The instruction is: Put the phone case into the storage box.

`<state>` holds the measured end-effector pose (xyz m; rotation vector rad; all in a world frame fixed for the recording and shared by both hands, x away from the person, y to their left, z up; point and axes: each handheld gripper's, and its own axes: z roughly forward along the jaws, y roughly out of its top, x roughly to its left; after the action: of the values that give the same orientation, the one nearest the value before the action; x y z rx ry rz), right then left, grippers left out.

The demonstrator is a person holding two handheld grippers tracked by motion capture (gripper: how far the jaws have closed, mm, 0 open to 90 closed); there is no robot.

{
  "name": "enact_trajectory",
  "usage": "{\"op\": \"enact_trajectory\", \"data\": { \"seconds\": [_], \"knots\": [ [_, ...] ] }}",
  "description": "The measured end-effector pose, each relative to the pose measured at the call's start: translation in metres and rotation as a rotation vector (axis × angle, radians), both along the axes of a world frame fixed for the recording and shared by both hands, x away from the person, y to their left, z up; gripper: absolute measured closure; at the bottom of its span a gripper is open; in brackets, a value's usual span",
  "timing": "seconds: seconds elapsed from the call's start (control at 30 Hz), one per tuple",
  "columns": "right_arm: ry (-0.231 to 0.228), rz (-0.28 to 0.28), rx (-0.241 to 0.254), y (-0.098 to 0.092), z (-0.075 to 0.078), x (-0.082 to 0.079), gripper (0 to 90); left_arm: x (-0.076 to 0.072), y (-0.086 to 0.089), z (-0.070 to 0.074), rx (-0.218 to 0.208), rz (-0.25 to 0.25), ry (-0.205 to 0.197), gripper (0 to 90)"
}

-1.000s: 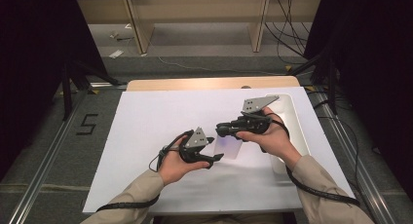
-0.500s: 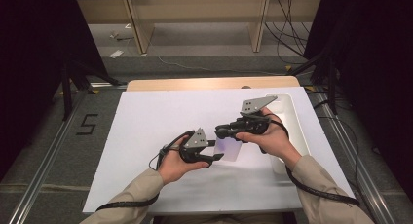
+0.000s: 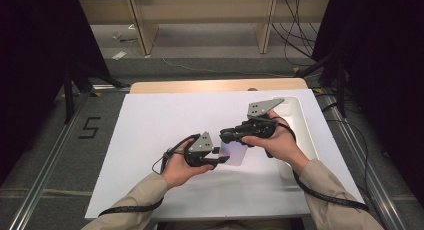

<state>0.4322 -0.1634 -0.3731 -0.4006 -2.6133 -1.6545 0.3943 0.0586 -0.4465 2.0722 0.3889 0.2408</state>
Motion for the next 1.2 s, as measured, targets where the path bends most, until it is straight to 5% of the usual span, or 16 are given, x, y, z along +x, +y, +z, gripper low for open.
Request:
{"op": "enact_trajectory", "data": {
  "seconds": [0.8, 0.97, 1.2],
  "knots": [
    [-0.001, 0.039, 0.022, -0.001, 0.001, 0.001, 78.7, 0.0, 0.004, 0.008, 0.024, -0.006, 0.011, 75.3],
    [-0.03, 0.063, 0.014, -0.001, 0.003, 0.0, 77.1, -0.001, 0.003, 0.009, 0.025, -0.013, 0.005, 76.5],
    [-0.093, 0.039, 0.004, -0.002, 0.005, -0.001, 57.2, -0.001, 0.005, 0.011, 0.026, 0.006, -0.011, 81.0]
  ]
}}
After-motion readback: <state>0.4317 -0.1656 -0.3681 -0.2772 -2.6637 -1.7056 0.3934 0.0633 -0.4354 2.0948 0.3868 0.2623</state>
